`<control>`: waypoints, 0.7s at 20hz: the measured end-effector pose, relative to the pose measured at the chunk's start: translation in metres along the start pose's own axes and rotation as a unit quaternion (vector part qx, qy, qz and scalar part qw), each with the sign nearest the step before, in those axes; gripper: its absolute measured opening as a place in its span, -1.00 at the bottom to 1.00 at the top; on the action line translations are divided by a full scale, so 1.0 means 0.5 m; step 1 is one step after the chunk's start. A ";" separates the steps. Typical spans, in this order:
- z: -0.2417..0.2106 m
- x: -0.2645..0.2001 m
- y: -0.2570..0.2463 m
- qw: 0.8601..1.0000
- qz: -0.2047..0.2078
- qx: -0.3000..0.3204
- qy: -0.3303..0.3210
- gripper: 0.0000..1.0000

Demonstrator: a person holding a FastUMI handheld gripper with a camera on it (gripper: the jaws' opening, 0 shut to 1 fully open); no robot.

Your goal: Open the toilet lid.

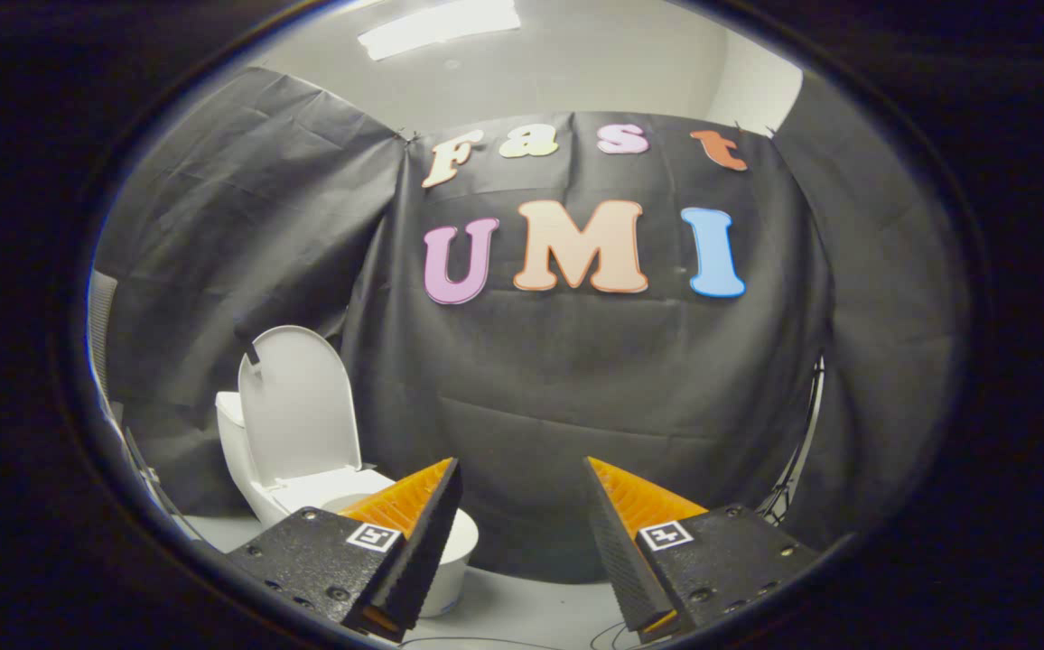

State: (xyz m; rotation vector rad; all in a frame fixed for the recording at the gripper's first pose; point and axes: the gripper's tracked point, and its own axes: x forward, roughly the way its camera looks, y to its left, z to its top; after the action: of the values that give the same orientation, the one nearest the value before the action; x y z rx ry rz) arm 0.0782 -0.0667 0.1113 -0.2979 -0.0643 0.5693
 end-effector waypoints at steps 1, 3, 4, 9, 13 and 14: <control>-0.015 -0.007 -0.003 1.000 -0.003 0.003 0.007 0.61; -0.038 -0.023 -0.009 1.000 -0.011 0.004 0.025 0.62; -0.050 -0.031 -0.016 0.999 -0.015 0.006 0.037 0.62; -0.040 -0.054 -0.014 0.999 -0.011 0.020 0.036 0.62; -0.041 -0.055 -0.012 0.999 -0.013 0.032 0.033 0.62; -0.049 -0.055 -0.015 0.998 -0.019 0.034 0.040 0.62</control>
State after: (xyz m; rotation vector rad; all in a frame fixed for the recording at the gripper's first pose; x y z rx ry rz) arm 0.0626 -0.0938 0.0907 -0.2515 0.0261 0.5201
